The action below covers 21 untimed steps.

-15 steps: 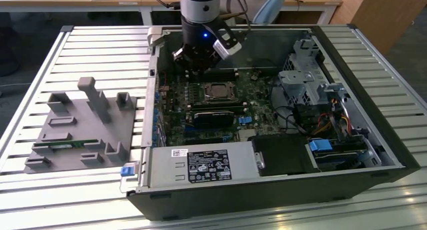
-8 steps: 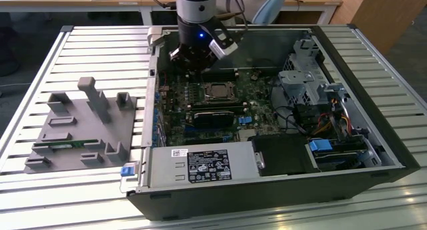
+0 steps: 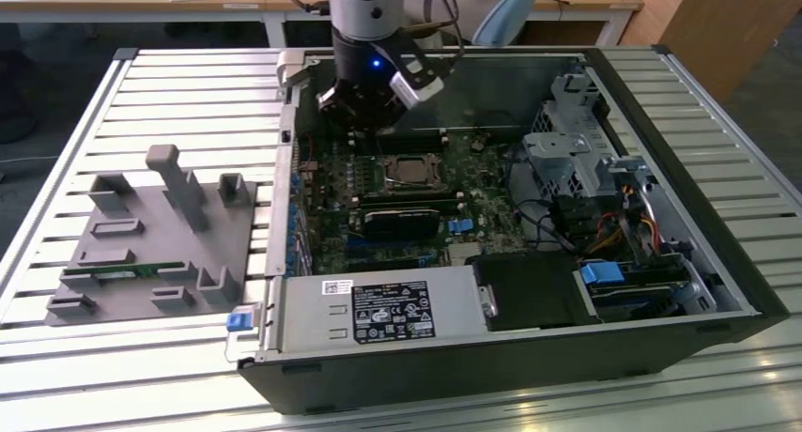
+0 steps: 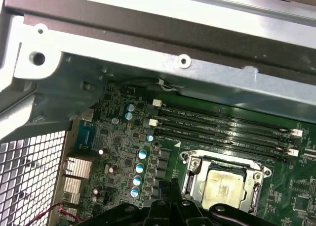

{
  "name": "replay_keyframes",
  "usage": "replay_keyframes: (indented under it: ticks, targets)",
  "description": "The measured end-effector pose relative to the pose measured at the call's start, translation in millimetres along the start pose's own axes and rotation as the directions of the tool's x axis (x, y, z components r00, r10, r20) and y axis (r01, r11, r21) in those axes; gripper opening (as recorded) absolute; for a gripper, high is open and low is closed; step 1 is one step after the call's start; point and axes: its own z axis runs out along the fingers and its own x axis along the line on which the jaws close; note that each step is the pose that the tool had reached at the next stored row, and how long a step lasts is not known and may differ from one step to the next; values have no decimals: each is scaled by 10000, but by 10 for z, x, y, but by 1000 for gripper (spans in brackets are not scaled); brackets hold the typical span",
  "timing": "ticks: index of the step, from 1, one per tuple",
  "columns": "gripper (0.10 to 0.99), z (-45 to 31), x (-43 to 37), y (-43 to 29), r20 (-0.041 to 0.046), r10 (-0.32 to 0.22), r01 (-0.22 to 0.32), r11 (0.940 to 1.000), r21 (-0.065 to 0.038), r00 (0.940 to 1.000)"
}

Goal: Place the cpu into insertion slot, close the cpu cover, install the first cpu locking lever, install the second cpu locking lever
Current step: 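Install the first cpu locking lever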

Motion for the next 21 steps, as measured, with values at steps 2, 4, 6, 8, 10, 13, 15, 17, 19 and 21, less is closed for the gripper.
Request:
replay_keyframes:
  ticks: [2, 4, 6, 8, 10, 13, 15, 17, 19, 21]
  targets:
    - [106, 0, 7, 5, 6, 71, -71, 10000, -20, 10000]
    - [106, -2, 10, 17, 11, 75, -75, 10000, -33, 10000]
    - [106, -4, 6, 41, 10, 74, -74, 10000, -33, 10000]
    - [106, -6, 2, 66, 13, 74, -73, 10000, -34, 10000]
    - [106, -12, -3, 90, 17, 75, -75, 10000, -33, 10000]
    - [106, -14, -7, 113, 21, 75, -75, 10000, -31, 10000]
    - [106, -15, -6, 115, 20, 77, -77, 10000, -30, 10000]
    - [106, -14, -1, 117, 22, 81, -81, 10000, -31, 10000]
    - [106, -14, 4, 118, 22, 85, -85, 10000, -31, 10000]
    - [106, -14, 8, 119, 21, 86, -86, 10000, -31, 10000]
